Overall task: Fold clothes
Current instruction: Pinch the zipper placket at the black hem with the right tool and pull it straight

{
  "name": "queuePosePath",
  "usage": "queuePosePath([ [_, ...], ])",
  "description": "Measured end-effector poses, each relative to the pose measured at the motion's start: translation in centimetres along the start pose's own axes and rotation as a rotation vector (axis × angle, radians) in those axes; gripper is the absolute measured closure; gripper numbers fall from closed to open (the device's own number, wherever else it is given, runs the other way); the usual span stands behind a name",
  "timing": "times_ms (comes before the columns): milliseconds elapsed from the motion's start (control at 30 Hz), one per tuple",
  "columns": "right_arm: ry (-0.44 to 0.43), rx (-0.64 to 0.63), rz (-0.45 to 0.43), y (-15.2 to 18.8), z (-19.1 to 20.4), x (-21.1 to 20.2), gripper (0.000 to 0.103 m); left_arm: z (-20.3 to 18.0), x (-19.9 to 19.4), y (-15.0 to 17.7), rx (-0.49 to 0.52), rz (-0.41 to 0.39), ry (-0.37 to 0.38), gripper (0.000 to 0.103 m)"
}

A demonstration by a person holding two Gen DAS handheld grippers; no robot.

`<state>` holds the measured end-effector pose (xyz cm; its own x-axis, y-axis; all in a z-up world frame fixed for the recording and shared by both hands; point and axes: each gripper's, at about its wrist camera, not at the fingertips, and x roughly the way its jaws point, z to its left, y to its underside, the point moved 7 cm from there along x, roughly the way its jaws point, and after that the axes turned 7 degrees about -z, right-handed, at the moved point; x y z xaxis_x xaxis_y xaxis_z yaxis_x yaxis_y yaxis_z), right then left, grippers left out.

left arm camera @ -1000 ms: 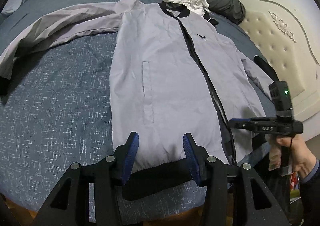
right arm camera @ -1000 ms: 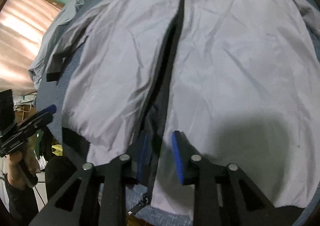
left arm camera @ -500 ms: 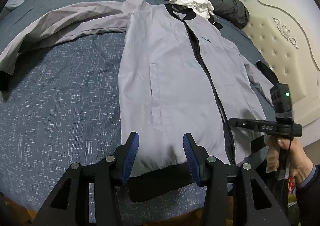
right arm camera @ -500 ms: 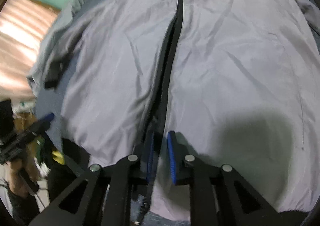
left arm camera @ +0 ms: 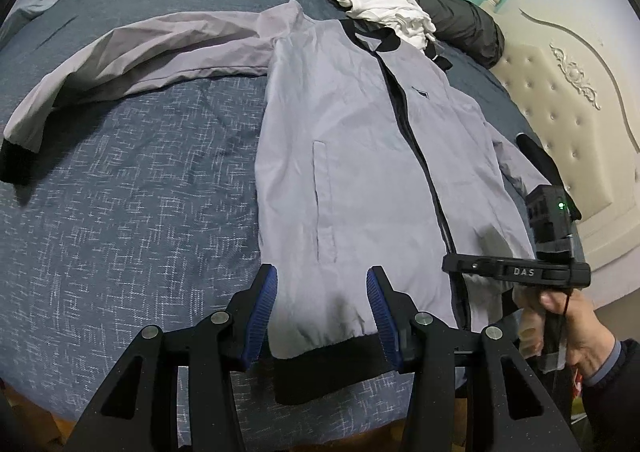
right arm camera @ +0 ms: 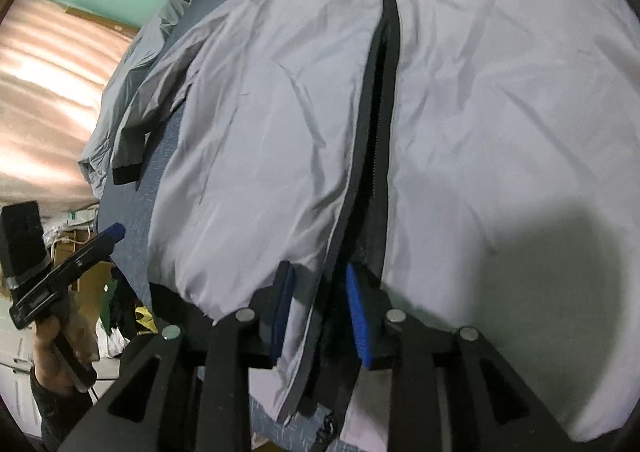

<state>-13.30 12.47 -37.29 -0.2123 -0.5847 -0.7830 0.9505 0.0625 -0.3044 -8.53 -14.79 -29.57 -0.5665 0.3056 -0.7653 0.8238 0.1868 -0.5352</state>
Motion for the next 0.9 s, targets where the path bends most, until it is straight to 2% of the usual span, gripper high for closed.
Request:
queuePosePath([
  [67, 0.007, -0.015, -0.012, 0.0, 0.0, 0.0, 0.077, 0.3, 0.0, 0.0, -0.004, 0.001, -0.003, 0.052],
  [133, 0.031, -0.045, -0.036, -0.3, 0.3, -0.4, 0.093, 0.7, 0.1, 0.1, -0.013, 0.002, -0.006, 0.052],
  [300, 0.075, -0.085, -0.096, -1.6, 0.5, -1.9, 0.102, 1.0, 0.4, 0.2, -0.025, 0.007, -0.003, 0.052],
  [467, 0.099, -0.03, -0.109, -2.5, -1.0, -2.3, 0.102, 0.7, 0.7, 0.1, -0.021, 0.008, 0.0, 0.052],
  [567, -0.01, 0.0, -0.074, -1.7, -0.3, -1.6, 0.101, 0.8, 0.9, 0.1, -0.029, 0.01, 0.0, 0.052],
  [600, -0.016, 0.001, -0.064, -1.5, -0.2, -1.3, 0.098, 0.9, 0.9, 0.1, -0.031, 0.011, 0.0, 0.052],
  [700, -0.014, 0.008, -0.046, -1.2, 0.0, -0.4, 0.071, 0.8, 0.9, 0.2, -0.03, 0.013, 0.0, 0.052],
  [833, -0.017, 0.006, -0.042, -0.9, -0.1, -0.1, 0.073, 0.7, 0.6, 0.2, -0.021, 0.01, -0.002, 0.052],
  [867, -0.012, -0.002, -0.046, -0.9, -0.1, -0.2, 0.078, 0.7, 0.5, 0.1, -0.02, 0.009, -0.004, 0.052],
  [900, -0.007, -0.01, -0.05, -0.9, 0.0, -0.2, 0.091, 0.7, 0.5, 0.1, -0.019, 0.008, -0.004, 0.052],
])
